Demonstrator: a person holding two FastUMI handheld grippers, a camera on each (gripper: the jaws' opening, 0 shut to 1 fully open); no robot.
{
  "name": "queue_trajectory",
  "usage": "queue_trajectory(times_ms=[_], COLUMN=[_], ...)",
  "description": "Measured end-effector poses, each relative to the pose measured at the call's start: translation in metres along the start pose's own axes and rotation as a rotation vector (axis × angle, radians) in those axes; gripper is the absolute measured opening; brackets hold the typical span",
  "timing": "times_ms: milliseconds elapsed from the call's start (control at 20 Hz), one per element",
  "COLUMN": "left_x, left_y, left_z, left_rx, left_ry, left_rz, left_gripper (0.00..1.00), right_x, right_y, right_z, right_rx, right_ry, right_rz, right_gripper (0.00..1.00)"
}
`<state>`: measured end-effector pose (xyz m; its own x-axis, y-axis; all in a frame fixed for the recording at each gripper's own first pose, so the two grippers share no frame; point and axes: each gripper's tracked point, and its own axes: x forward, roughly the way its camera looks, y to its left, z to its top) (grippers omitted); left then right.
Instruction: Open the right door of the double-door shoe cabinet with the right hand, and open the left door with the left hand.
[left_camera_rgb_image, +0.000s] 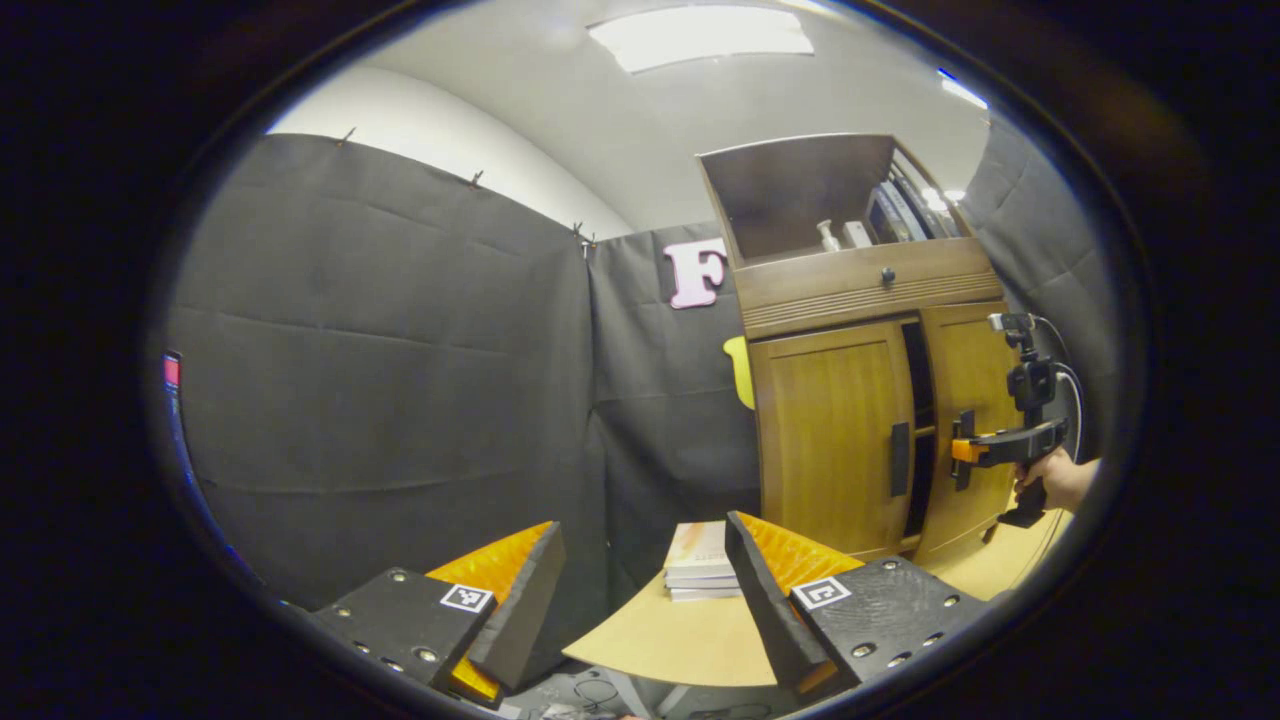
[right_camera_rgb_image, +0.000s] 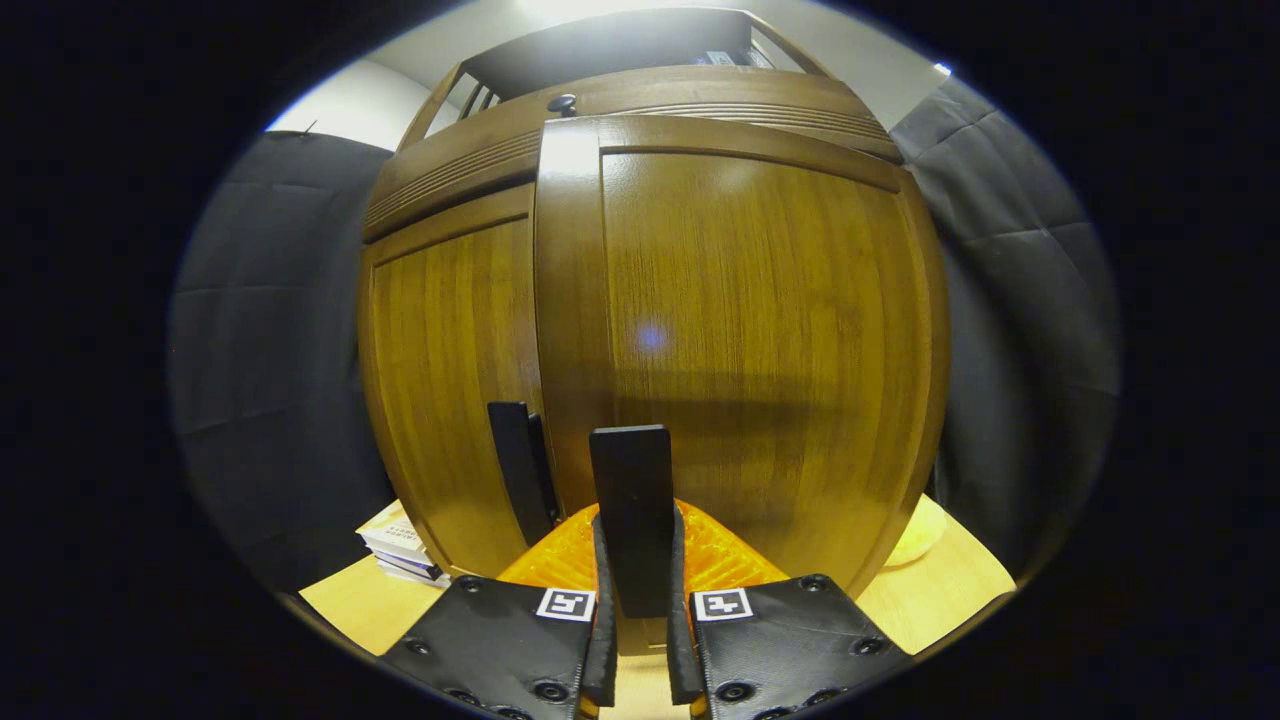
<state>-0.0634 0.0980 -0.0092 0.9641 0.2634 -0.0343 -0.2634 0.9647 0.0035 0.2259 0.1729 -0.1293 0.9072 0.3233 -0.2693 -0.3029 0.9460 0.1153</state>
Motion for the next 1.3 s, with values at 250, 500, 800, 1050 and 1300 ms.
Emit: queue_trajectory(times_ms=[250,500,800,1050,1300], left_x=[0.014,0.022,0.028,0.024,0.027], left_y=[-0.028,-0.057,-0.074,-0.097,-0.127], left_z=[-0.001,-0.003,-0.003,0.003,0.007], left_rx=[-0.027,-0.046,-0.06,-0.075,-0.09], left_ry=[-0.014,-0.025,-0.033,-0.042,-0.048], left_rz=[-0.078,-0.155,-0.206,-0.255,-0.309], left_gripper=[0.95,0.95,0.95,0.95,0.94], right_x=[-0.034,-0.06,-0.085,-0.105,-0.119], right_y=[-0.012,-0.027,-0.042,-0.059,-0.076], right_z=[-0.002,-0.002,-0.003,-0.008,-0.015], right_rx=[0.013,0.037,0.054,0.055,0.046], right_ry=[-0.008,-0.012,0.001,0.013,0.033], right_rz=[-0.002,-0.017,-0.028,-0.026,-0.047], right_gripper=[0.19,0.19,0.19,0.19,0.19])
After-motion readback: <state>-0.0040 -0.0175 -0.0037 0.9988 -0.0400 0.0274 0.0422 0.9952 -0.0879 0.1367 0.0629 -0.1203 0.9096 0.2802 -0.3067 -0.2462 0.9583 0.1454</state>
